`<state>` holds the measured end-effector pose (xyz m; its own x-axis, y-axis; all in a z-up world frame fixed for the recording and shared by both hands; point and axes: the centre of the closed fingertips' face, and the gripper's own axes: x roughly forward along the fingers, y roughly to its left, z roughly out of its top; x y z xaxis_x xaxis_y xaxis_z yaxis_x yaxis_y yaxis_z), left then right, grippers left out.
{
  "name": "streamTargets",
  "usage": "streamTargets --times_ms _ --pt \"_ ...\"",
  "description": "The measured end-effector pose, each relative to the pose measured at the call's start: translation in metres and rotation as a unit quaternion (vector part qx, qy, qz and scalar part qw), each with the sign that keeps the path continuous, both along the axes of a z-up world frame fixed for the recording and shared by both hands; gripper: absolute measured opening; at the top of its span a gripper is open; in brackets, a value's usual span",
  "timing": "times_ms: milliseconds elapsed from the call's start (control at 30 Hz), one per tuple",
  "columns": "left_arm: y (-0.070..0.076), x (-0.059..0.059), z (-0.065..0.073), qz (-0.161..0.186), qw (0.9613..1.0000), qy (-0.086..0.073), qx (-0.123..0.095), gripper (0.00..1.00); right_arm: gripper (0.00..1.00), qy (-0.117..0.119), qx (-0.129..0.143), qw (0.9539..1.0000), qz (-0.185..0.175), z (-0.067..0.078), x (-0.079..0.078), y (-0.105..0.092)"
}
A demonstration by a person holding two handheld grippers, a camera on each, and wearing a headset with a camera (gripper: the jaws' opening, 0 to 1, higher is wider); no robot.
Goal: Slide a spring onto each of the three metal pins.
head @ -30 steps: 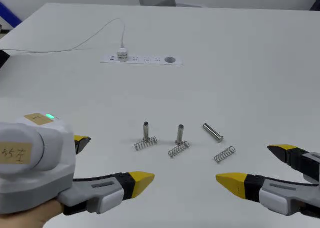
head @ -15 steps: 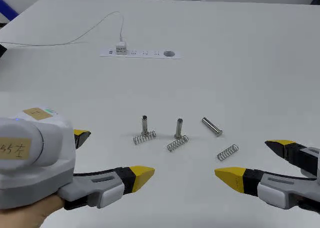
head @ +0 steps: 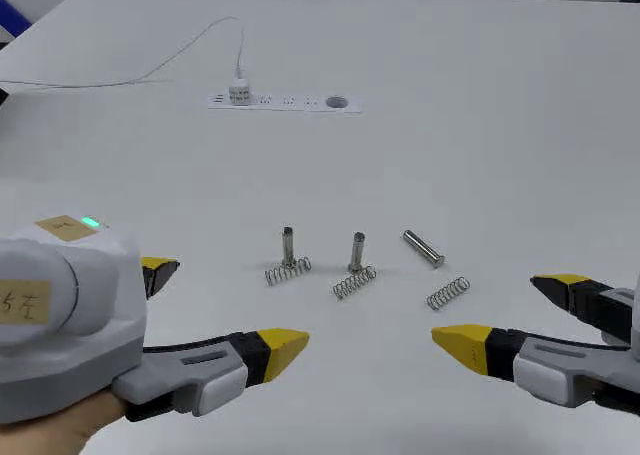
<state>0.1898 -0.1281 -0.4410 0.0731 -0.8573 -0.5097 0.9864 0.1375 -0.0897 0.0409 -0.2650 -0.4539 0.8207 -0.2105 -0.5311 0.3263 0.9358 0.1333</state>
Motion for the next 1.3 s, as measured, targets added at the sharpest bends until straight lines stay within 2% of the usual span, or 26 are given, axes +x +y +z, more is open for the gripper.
streamTargets --times_ms 233,400,800,1000,1300 --pt "0.000 -0.001 -0.002 -0.001 1.0000 0.000 0.002 0.86 0.72 0.007 -0.004 1.0000 0.001 0.001 0.007 -0.011" --pt "-0.002 -0.002 -0.001 0.001 1.0000 -0.002 -0.004 0.86 0.68 0.000 -0.002 1.0000 -0.003 0.002 0.016 -0.019" --pt "-0.002 -0.002 -0.004 -0.001 1.0000 -0.006 0.000 0.86 0.63 0.005 -0.016 0.9998 0.011 -0.001 0.036 -0.035" --pt "-0.002 -0.005 -0.007 -0.008 0.9999 -0.009 0.006 0.85 0.58 0.011 -0.020 0.9996 0.019 -0.005 0.046 -0.042" --pt "-0.004 -0.006 -0.006 -0.009 0.9999 -0.008 -0.005 0.84 0.49 0.022 -0.024 0.9988 0.035 -0.014 0.064 -0.049"
